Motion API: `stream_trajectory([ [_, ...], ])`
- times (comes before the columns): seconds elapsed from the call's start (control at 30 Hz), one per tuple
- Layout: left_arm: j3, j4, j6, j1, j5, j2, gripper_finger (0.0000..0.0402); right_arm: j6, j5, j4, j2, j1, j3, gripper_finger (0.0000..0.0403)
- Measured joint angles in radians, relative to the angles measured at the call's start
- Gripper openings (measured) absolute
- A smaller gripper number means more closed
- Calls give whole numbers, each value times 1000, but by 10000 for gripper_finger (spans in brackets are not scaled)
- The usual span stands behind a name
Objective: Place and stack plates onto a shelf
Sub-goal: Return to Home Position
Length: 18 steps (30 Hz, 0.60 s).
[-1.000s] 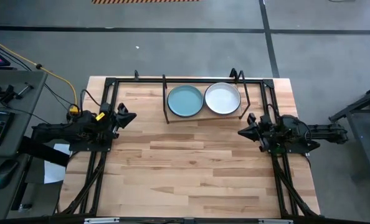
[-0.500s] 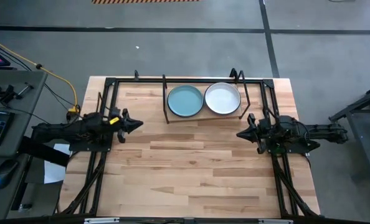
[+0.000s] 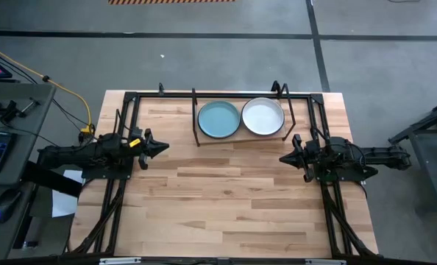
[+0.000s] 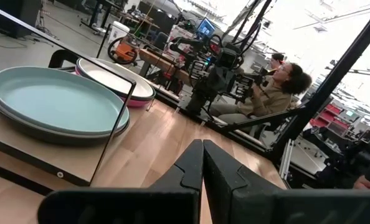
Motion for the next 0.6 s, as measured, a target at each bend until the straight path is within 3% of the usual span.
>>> stream_trajectory([
  [0.6,0,0,0,0,1,0,1,7,31,-1,0,0,0,0],
])
